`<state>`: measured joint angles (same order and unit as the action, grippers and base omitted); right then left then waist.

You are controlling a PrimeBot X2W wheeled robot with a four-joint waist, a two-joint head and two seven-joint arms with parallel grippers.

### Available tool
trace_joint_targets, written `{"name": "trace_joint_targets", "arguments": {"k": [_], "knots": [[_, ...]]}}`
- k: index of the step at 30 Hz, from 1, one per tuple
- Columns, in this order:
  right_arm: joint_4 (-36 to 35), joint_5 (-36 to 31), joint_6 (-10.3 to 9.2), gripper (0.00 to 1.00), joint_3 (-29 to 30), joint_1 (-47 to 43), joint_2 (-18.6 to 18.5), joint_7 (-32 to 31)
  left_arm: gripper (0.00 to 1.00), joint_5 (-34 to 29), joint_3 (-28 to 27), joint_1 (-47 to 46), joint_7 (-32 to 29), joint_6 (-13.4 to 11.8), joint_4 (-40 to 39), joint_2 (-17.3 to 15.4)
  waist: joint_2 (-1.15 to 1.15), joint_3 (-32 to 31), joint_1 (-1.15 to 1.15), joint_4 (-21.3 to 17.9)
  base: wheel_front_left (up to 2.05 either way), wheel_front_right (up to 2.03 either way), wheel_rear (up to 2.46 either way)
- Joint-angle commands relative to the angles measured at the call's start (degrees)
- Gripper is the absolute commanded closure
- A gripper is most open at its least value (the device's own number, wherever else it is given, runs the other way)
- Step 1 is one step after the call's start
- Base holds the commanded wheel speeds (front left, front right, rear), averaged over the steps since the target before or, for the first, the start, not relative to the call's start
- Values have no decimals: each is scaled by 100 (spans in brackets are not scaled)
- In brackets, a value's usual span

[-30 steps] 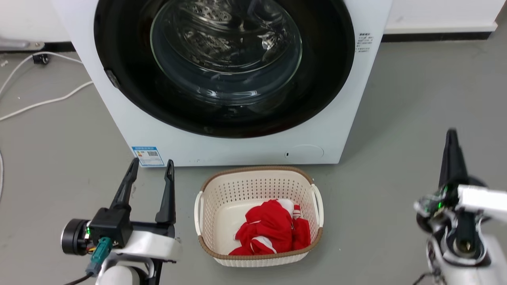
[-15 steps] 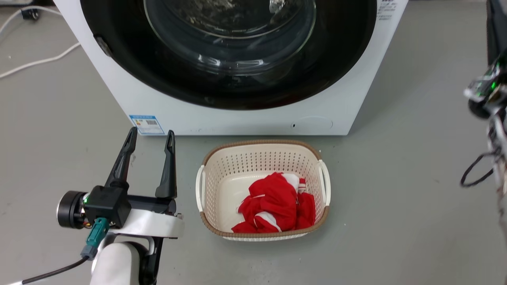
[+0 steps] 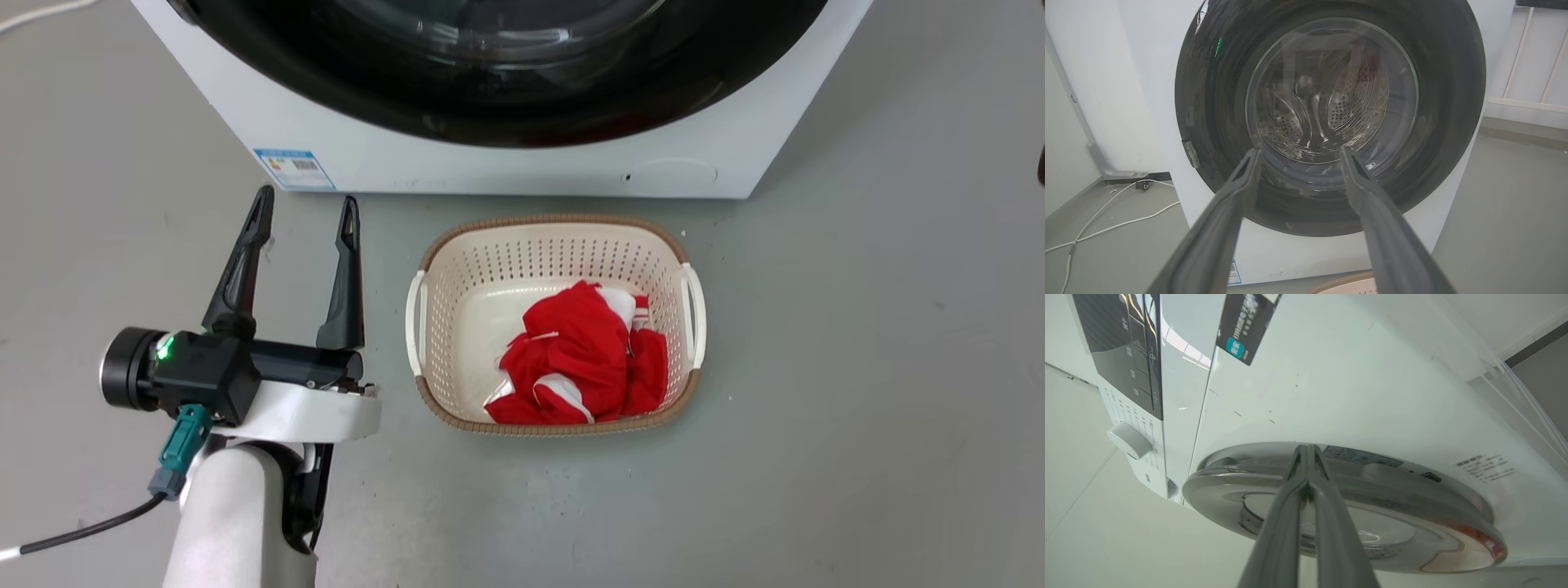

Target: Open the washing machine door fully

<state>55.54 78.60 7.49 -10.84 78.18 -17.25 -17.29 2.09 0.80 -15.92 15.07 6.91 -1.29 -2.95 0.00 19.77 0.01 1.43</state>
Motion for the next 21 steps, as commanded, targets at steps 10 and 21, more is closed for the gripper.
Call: {"name": "trace_joint_targets", "arguments": {"k": [10,21], "knots": [[887,-486,-1,100,-280,1066,292,-355,0,-47,12,-337,14,36,-104,-19,0,592,-1,58,0,0,0],[1348,-630,-8,100,-320,1640,558,-619,0,-87,63,-550,14,38,-119,-74,0,938,-1,28,0,0,0]]}}
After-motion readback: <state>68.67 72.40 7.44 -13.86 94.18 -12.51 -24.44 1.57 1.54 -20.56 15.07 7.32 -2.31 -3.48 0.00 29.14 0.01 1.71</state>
